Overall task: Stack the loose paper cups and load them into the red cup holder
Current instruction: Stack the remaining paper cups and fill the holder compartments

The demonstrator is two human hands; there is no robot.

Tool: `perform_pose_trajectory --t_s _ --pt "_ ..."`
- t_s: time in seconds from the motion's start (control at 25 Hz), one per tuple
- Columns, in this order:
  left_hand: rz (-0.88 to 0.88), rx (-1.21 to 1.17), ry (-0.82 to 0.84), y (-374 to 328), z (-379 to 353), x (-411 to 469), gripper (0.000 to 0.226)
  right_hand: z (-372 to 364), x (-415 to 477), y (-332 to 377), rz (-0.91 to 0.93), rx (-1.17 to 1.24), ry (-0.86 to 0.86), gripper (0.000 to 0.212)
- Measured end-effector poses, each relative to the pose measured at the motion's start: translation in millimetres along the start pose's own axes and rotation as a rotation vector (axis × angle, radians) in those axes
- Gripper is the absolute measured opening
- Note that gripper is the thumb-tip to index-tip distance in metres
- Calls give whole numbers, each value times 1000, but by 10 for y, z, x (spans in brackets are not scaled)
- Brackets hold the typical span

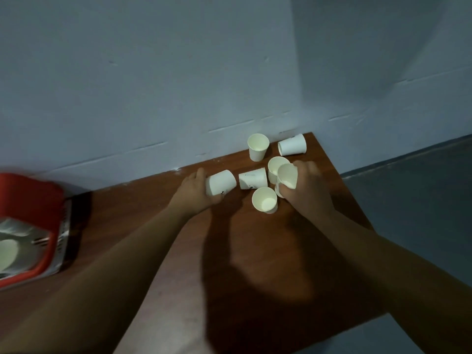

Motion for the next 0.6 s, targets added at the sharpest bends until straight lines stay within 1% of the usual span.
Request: perform_pose_trajectory --t_s 0.08,0.24,0.32,0.44,0.6 --pt "-6 -23 -59 90 408 -216 65 170 14 458 46 12 -37 59" --pt "26 -119 -178 507 1119 -704 63 309 -47 1544 86 82 29 64" --pt "70 -159 -235 860 1495 -1000 63 275 -139 2177 145 113 47 64" --pt "168 -223 -320 1488 2039 -1489 61 99 -313 3093 222 194 121 63" --pt "265 -225 -420 2317 2608 -2140 74 -240 -603 4109 328 259 214 63"
Point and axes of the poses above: each hand's wrist, its own x-axis towards the middle knuckle, its own z-axis out of the back of the hand, y = z × x, the point moved 1 cm from there along x, towards the middle knuckle, and after that the axes turned 5 degrees about -x, right-handed, at the moved point
